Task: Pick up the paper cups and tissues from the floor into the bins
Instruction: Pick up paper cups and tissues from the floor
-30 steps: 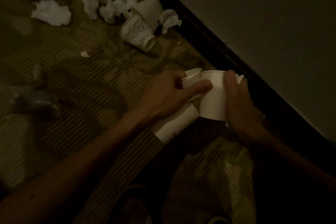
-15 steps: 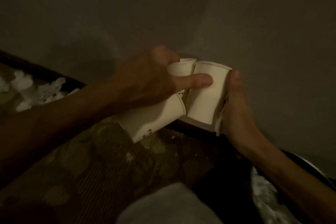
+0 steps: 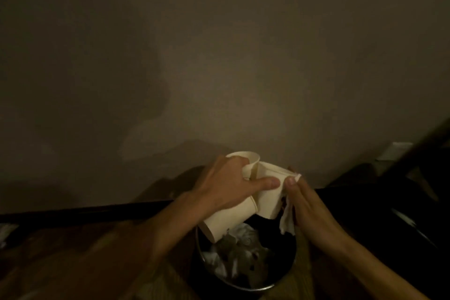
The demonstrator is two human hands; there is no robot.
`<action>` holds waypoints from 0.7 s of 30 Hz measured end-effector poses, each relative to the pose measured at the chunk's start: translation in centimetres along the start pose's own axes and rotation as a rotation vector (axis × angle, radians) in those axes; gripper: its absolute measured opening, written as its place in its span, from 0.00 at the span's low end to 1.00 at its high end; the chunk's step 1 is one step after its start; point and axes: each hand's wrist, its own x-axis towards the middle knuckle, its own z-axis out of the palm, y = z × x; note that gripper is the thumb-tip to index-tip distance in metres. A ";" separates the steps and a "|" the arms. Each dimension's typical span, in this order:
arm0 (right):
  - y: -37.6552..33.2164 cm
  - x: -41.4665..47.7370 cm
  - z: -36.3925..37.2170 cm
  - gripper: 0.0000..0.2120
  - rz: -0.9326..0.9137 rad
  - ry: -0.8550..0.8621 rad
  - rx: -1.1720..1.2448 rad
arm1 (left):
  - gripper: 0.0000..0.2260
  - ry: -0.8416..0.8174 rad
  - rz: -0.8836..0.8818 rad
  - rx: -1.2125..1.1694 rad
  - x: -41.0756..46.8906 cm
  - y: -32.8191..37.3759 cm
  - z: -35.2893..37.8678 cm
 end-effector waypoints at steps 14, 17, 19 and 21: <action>9.2 -1.4 -0.7 0.11 0.119 0.007 -0.516 | 0.37 -0.451 -0.154 -0.088 0.4 -6.3 12.5; 8.5 -1.9 0.1 0.14 0.148 -0.170 -0.627 | 0.34 -0.567 -0.201 0.021 0.0 -7.3 10.5; 8.2 -1.8 0.3 0.16 0.173 -0.235 -0.669 | 0.32 -0.587 -0.250 -0.006 -0.3 -7.5 9.3; 8.0 -1.6 0.4 0.18 0.195 -0.273 -0.677 | 0.32 -0.560 -0.277 -0.041 -0.4 -7.7 8.7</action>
